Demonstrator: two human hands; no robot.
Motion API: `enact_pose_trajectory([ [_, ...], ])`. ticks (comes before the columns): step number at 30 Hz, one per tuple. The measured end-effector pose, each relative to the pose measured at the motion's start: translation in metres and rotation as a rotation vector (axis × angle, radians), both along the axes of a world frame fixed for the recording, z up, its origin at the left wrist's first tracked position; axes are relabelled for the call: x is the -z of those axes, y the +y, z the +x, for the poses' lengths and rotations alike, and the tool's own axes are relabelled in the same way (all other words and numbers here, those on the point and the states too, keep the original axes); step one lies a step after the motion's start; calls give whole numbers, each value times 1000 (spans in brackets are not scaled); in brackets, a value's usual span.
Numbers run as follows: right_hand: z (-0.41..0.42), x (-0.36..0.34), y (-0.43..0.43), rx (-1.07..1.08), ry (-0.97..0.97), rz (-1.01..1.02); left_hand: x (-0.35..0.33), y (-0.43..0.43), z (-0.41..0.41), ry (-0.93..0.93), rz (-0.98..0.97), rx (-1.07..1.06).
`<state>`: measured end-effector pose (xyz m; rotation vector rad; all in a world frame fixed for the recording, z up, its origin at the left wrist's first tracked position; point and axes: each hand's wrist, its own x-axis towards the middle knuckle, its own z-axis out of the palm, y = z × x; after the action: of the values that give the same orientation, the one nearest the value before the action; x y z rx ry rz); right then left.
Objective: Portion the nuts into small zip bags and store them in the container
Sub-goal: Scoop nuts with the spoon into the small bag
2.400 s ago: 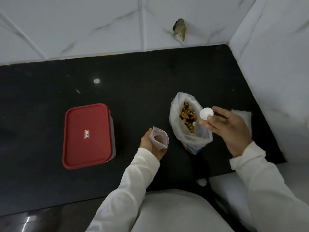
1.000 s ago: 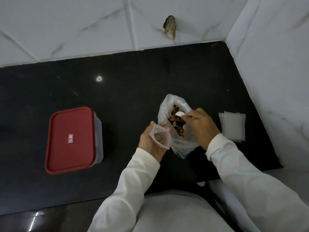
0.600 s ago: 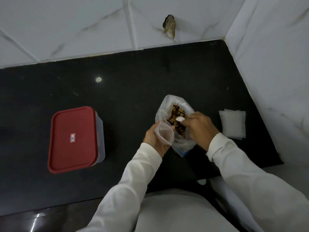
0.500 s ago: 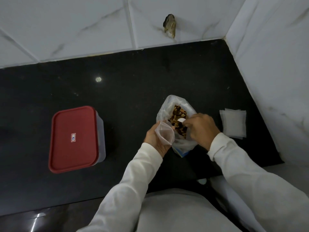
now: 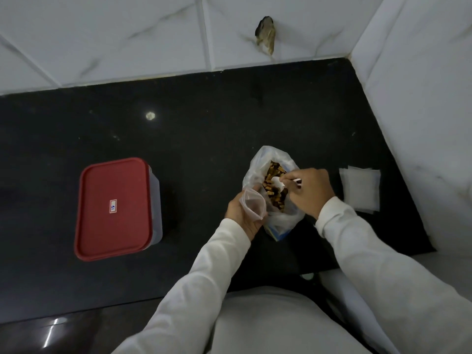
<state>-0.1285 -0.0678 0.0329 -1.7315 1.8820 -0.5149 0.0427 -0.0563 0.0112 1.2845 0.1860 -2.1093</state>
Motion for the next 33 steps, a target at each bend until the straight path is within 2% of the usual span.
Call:
enact_pose_trajectory([
  [3, 8, 3, 5, -30, 45, -81, 5, 0, -3, 27, -19, -36],
  [10, -2, -3, 13, -41, -22, 32, 13, 2, -7, 53, -74, -61],
  [19, -1, -1, 4, 319, -466, 370, 6, -1, -8, 48, -41, -98],
  [26, -10, -7, 11, 406, -598, 352, -11, -2, -2, 63, -26, -86],
  [29, -12, -13, 17, 435, -715, 369, -19, -5, -2, 23, -14, -52],
  [33, -16, -28, 24, 439, -773, 322, -25, -8, 0, -18, 10, -20],
])
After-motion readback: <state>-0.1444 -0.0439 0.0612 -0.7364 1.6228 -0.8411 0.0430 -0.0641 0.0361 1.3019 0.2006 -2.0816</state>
